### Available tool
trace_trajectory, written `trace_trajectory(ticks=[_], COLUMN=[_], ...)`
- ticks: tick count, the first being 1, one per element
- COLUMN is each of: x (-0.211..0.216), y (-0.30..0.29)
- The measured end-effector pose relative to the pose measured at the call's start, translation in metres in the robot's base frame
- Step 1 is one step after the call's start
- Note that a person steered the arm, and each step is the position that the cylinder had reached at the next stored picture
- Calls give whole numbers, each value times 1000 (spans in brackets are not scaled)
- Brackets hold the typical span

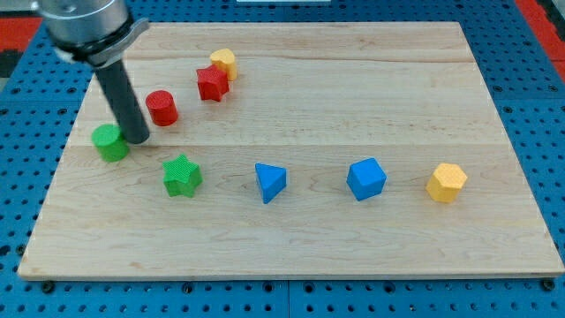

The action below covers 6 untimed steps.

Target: Move green circle closer to green star

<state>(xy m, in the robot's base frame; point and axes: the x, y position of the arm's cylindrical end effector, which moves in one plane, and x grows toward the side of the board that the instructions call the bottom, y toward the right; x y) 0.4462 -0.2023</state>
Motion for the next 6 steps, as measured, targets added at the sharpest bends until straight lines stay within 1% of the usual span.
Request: trace_trajectory(ticks=[1,2,3,4,5,6], x=[-26,-31,-6,20,18,3], y=[-2,-36,-70,-49,-41,-28])
